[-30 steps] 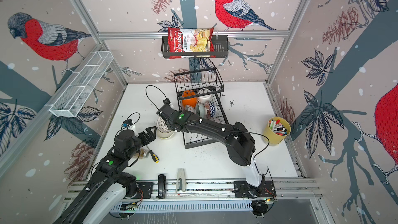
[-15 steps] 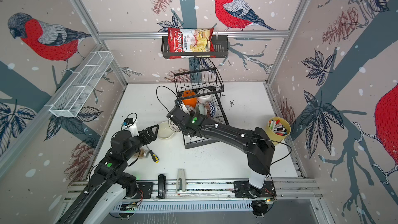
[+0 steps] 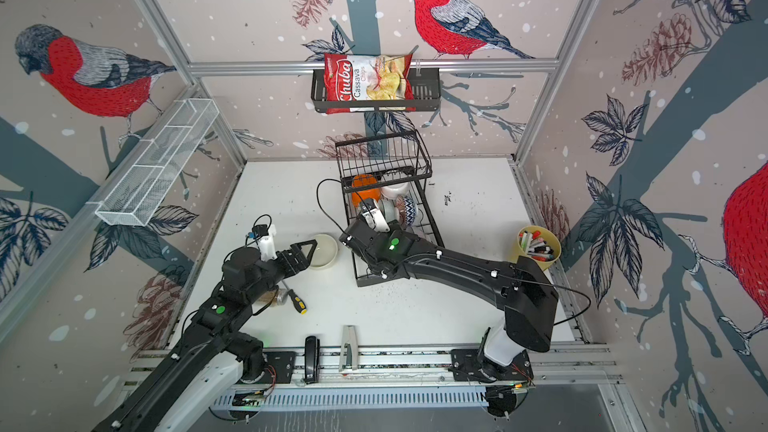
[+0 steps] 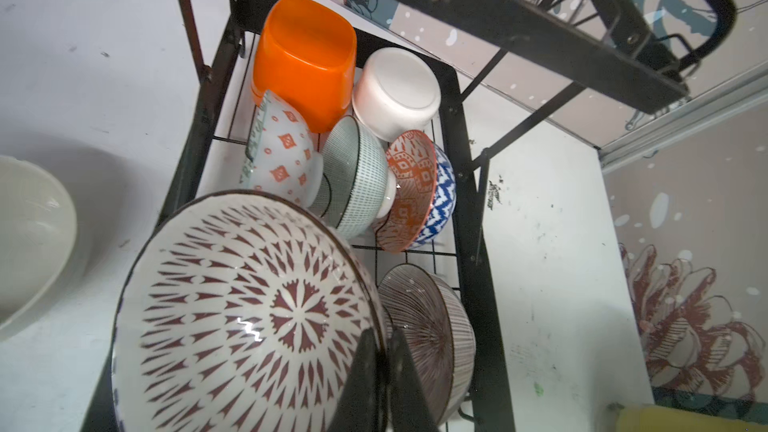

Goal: Load the bowls into the dish rack
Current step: 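Lift the maroon-patterned bowl with the right gripper toward the rack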

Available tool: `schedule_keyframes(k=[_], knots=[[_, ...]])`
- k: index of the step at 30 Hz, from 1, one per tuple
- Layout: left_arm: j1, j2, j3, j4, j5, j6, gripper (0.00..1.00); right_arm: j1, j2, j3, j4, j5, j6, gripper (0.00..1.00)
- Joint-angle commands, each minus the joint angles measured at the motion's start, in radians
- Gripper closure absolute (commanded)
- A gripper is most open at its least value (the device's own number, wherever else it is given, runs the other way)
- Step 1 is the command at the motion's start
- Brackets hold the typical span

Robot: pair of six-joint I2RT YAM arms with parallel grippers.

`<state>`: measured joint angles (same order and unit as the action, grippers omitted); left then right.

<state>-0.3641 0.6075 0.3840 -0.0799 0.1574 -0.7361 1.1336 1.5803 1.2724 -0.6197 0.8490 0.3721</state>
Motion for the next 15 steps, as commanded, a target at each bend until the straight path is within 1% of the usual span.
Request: schedule_keyframes(k=[1,6,10,15], knots=[[-0.021,0.024,0.006,0.075,-0.001,-0.016,0.03,0.011,-0.012,-0.013,-0.023,0.133,0.020,1.00],[-0.058,0.082,0.019,0.107,-0.025,-0.008,0.03,0.042,0.014,-0.026,-0.074,0.234,0.030,1.00],[-0.064,0.121,0.032,0.127,-0.025,0.005,0.03,0.063,0.046,-0.036,-0.139,0.304,0.073,1.00],[-0.064,0.150,0.047,0.142,-0.028,0.021,0.03,0.074,0.053,-0.082,-0.166,0.338,0.114,1.00]])
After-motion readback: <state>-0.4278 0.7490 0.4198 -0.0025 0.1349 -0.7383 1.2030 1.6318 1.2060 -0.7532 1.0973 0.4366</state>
